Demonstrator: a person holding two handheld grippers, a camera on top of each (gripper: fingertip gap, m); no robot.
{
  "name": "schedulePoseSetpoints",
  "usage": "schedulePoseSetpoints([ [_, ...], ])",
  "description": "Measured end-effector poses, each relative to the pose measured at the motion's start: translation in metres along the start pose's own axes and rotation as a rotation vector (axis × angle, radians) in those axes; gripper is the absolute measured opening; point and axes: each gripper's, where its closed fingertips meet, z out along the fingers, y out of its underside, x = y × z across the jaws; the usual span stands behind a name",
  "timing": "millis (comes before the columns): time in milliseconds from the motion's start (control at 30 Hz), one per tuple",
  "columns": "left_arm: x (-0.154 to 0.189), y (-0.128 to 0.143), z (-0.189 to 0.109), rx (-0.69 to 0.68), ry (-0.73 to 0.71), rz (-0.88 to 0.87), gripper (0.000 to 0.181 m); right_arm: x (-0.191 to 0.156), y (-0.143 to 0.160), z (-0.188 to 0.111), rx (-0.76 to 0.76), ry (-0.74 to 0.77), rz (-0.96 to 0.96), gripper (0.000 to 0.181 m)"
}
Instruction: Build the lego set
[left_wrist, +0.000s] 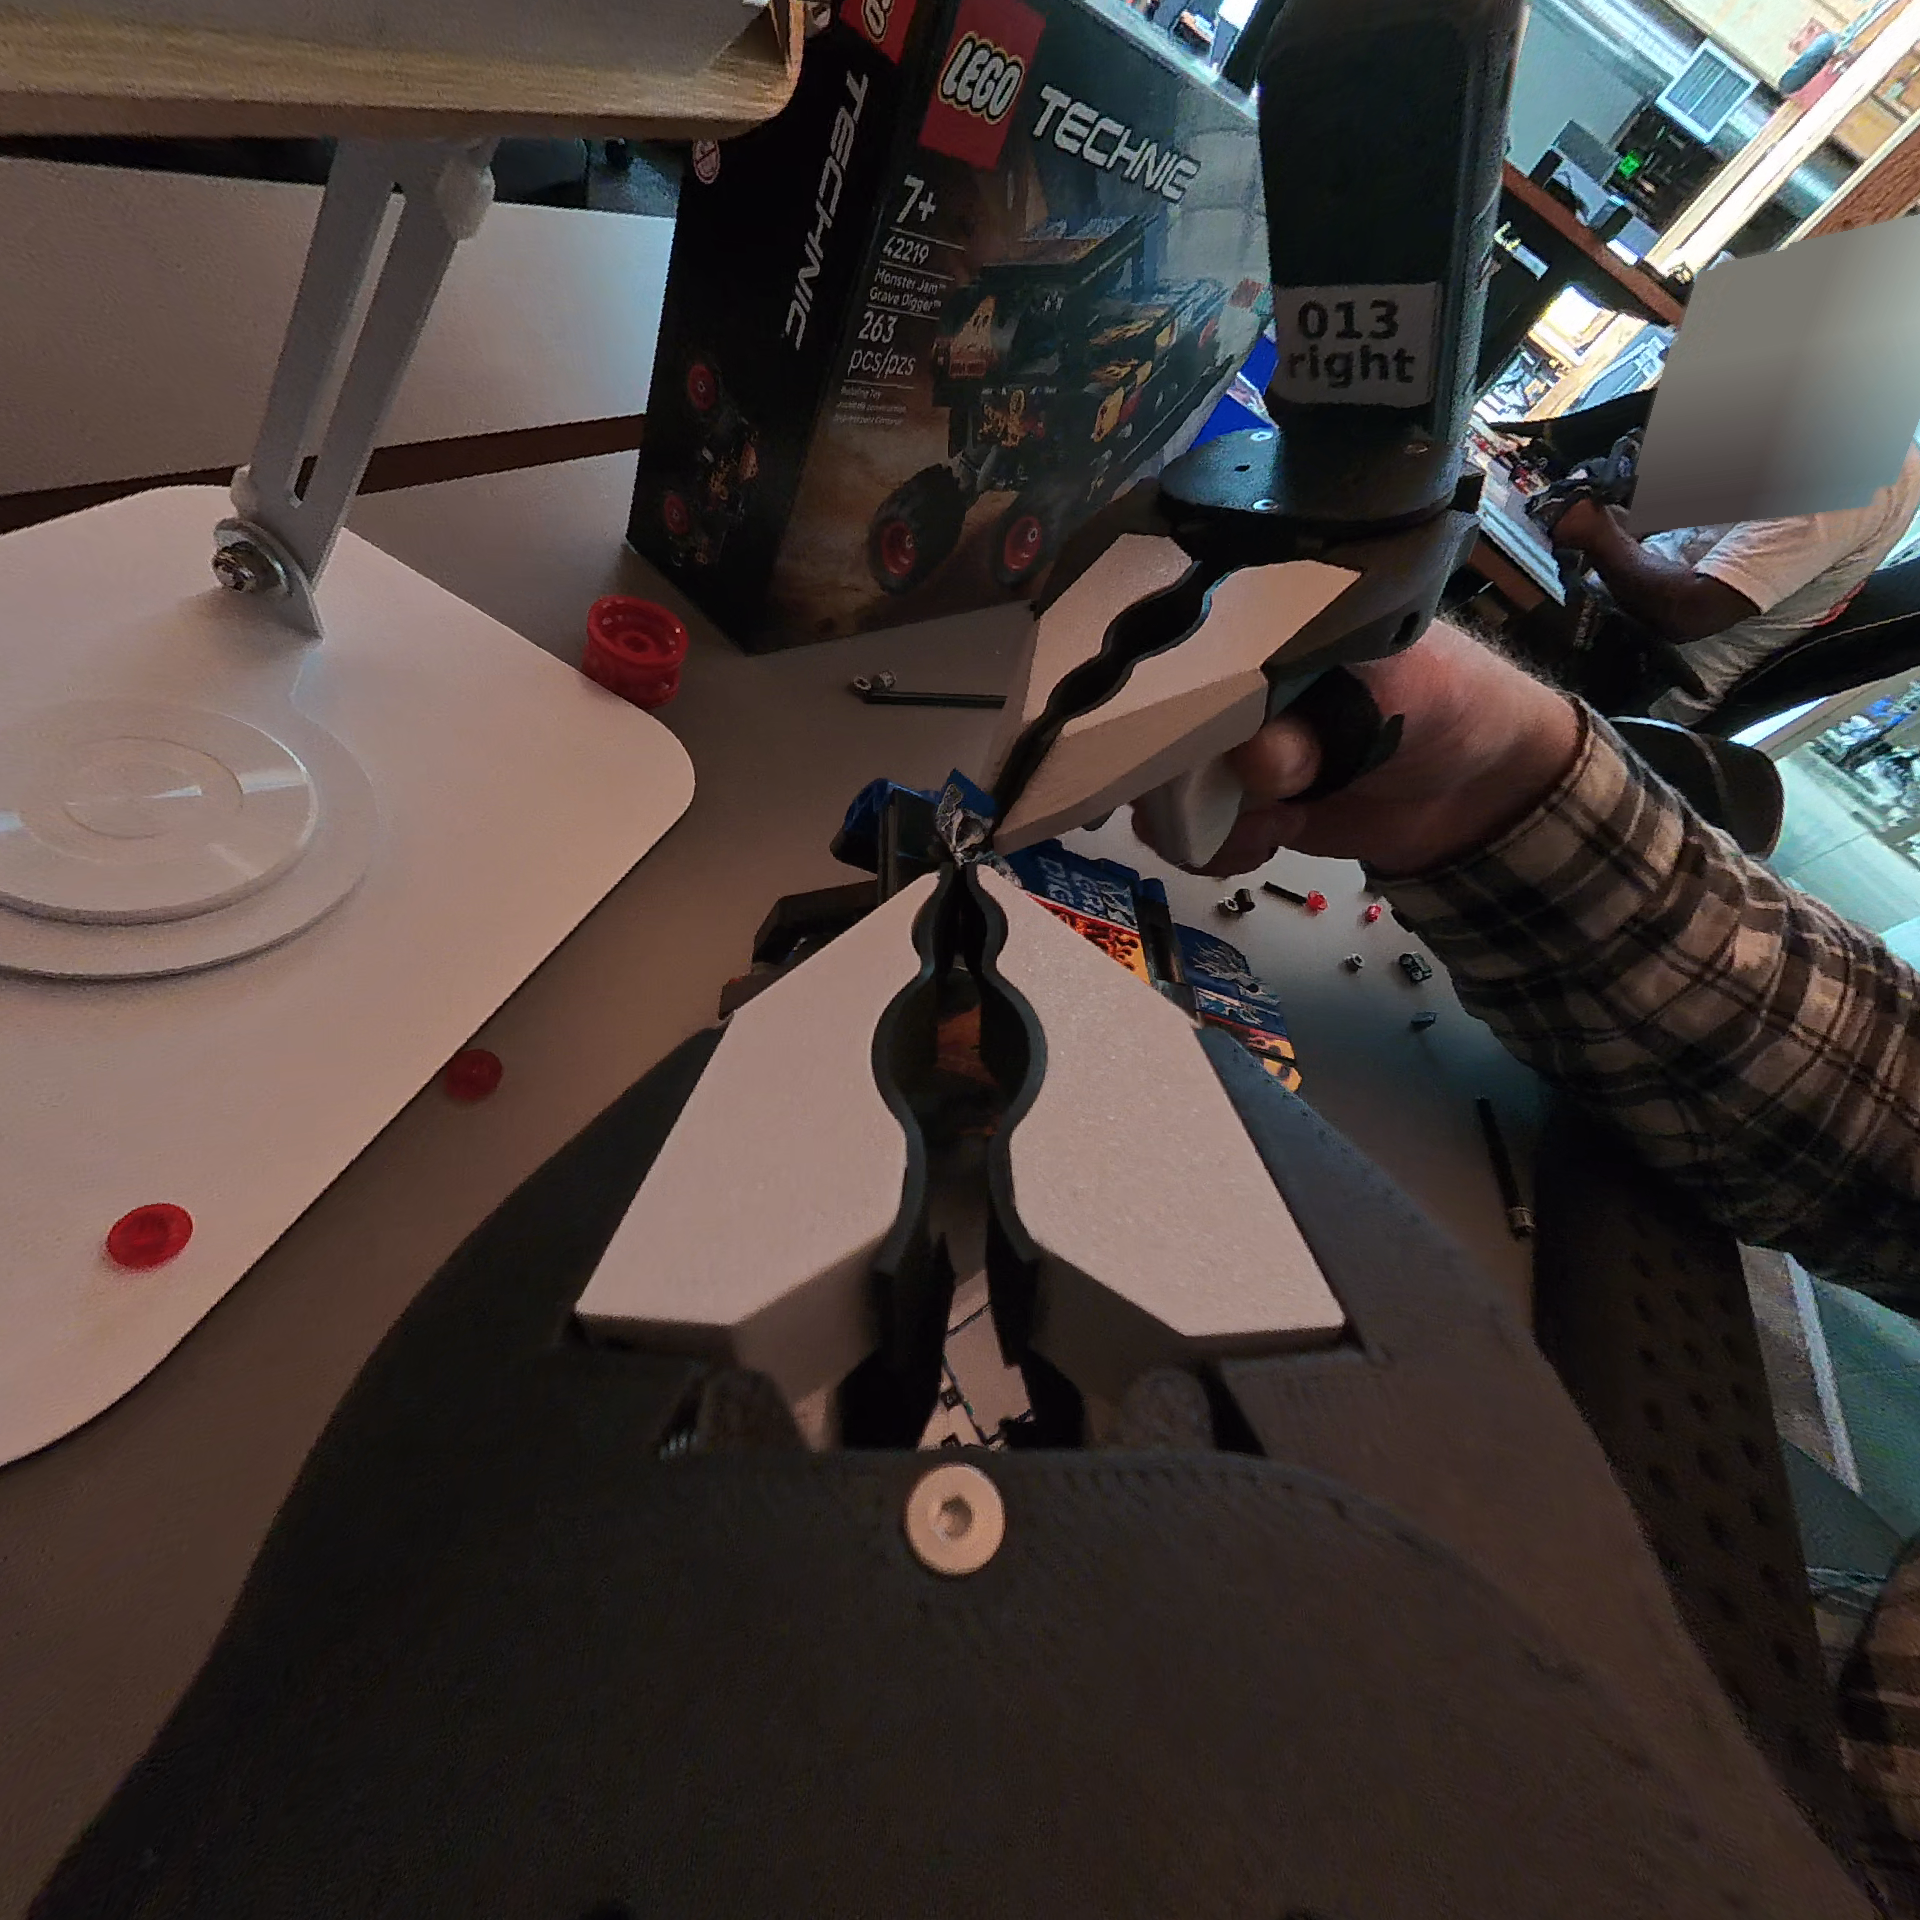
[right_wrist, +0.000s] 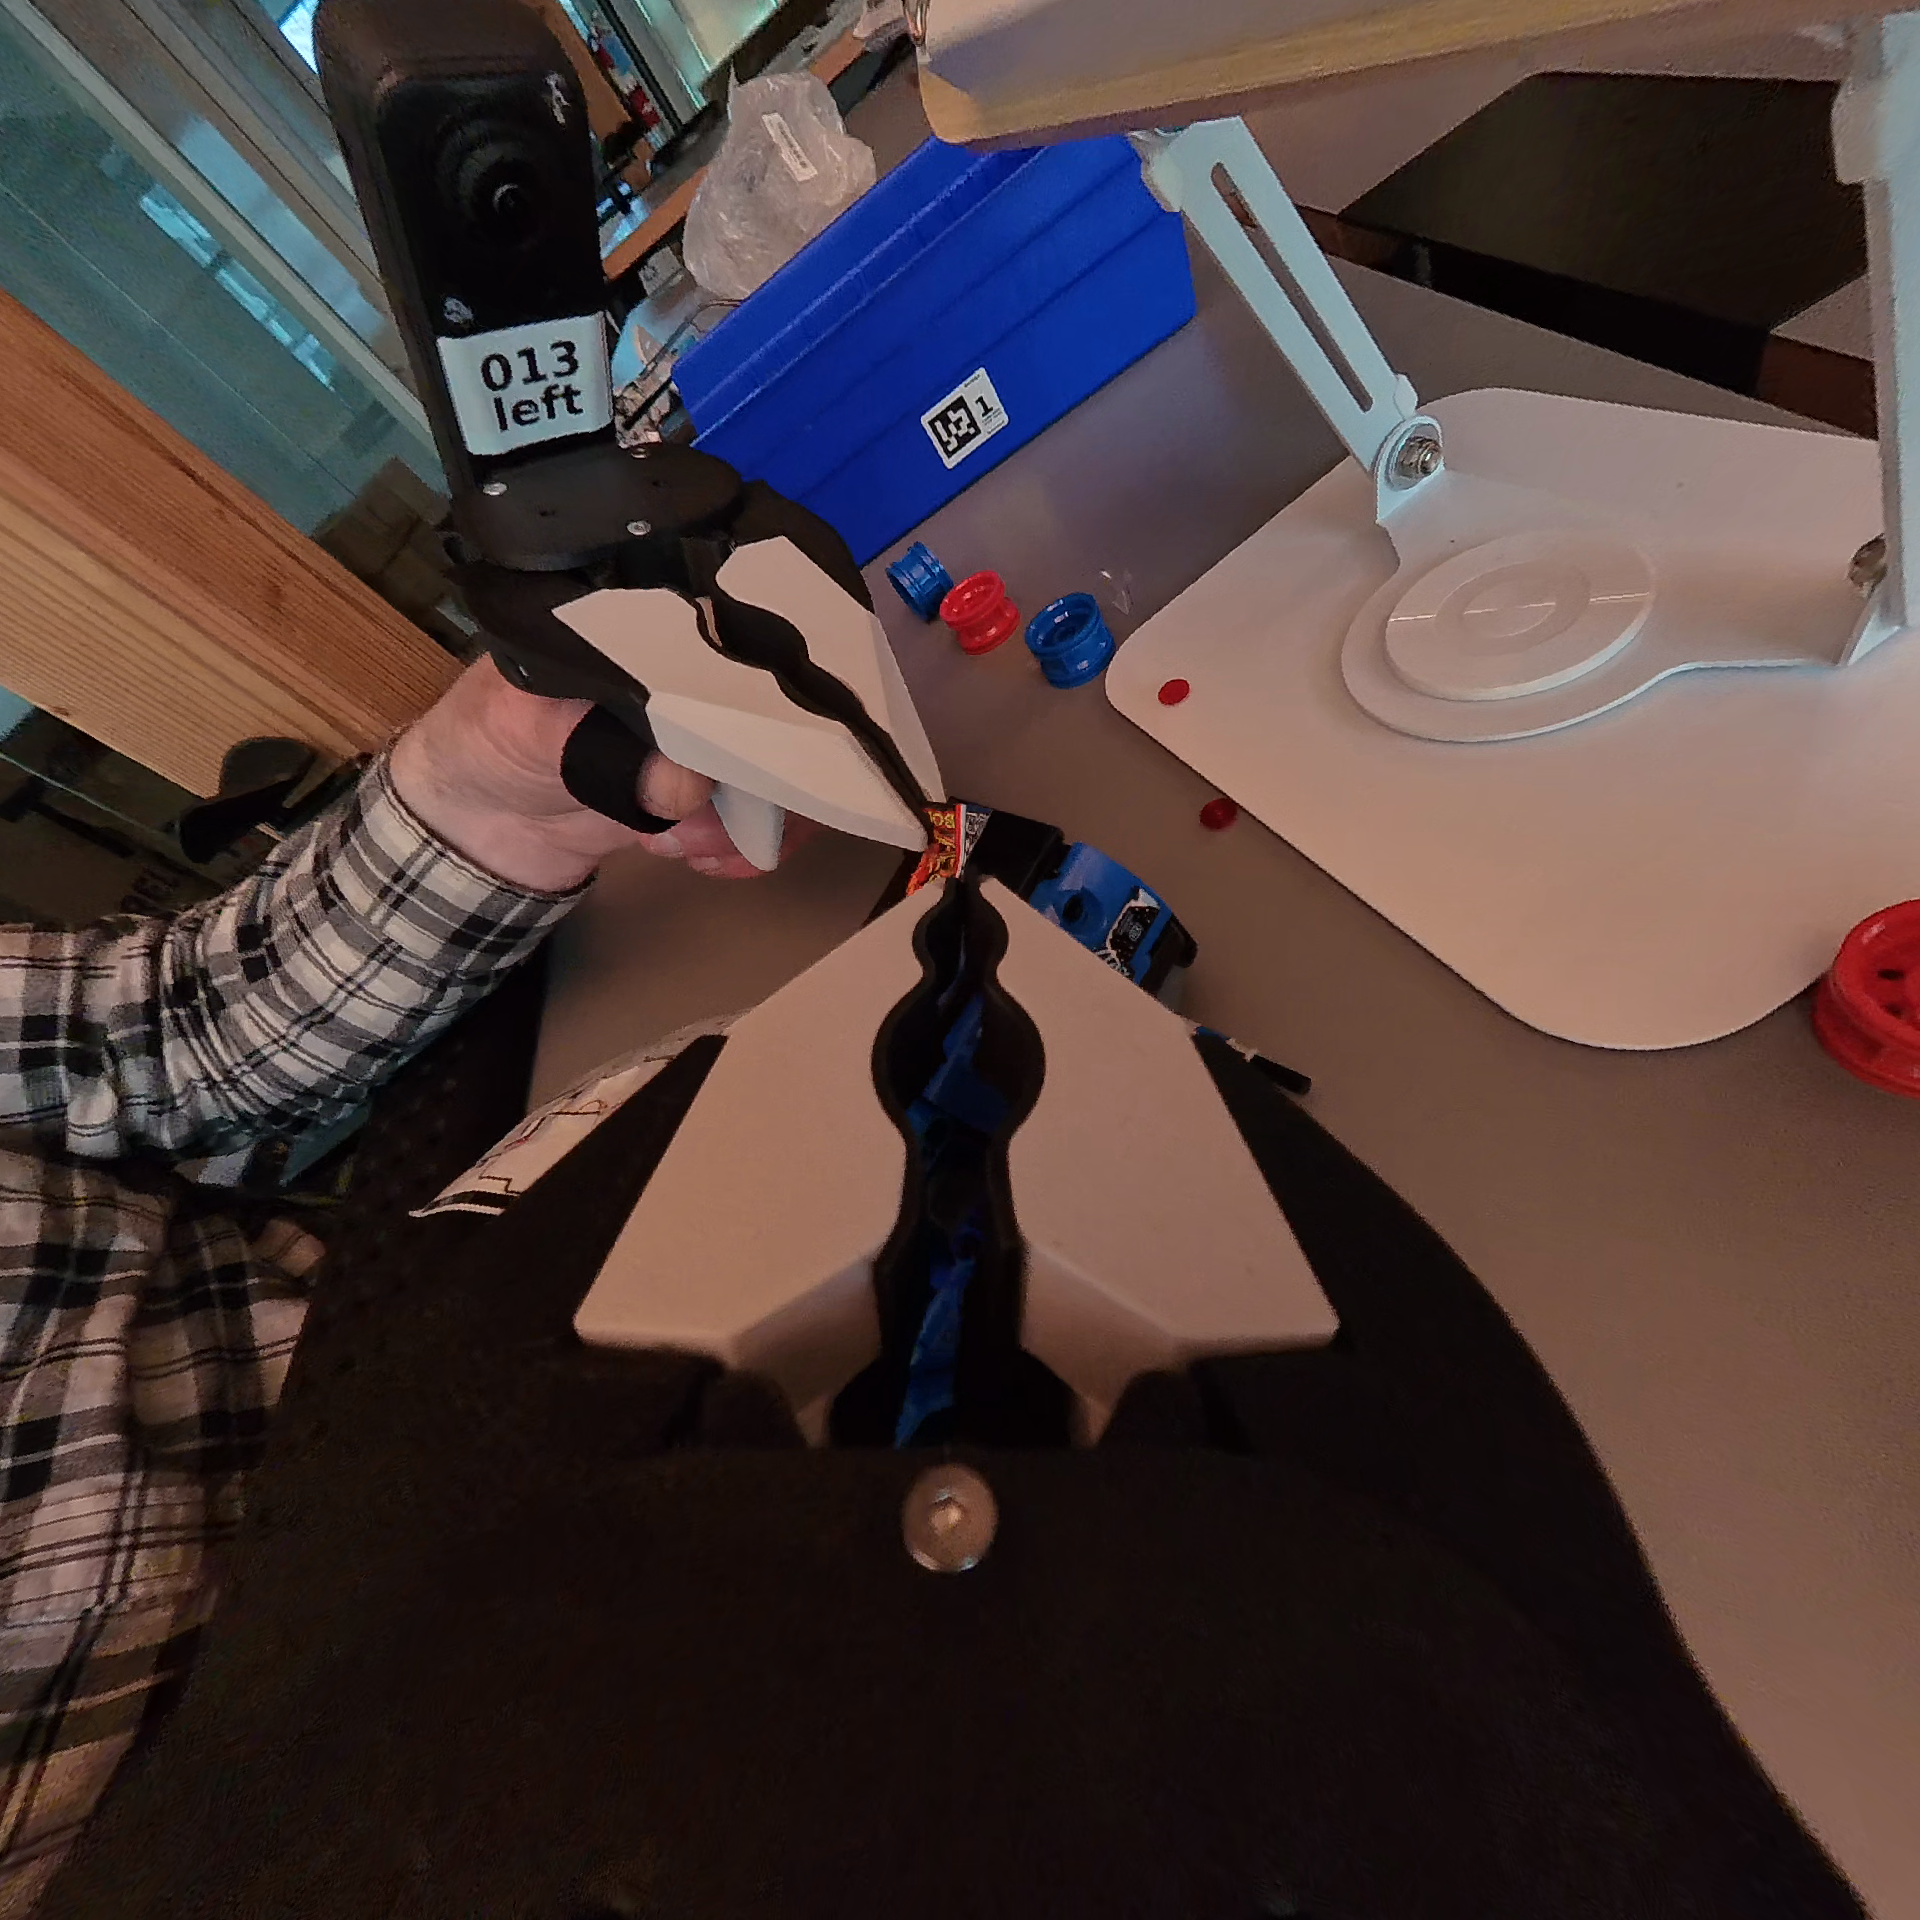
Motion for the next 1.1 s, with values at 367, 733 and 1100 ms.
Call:
schedulePoseSetpoints([
  [367,0.002,0.002,0.001,-0.044,-0.116,0.15,0.007,0.001,0.002,-0.001,-0.063,0.102,-0.116,0.0],
  [733,-0.001,0.002,-0.001,-0.123,-0.318,0.329,0.056,0.001,0.002,0.001,-0.098,0.168,-0.175,0.0],
  [1100,-0.015,0.001,0.005,-0.078,-0.348,0.263,0.047,0.003,0.002,0.0,-0.111,0.208,-0.21,0.0],
])
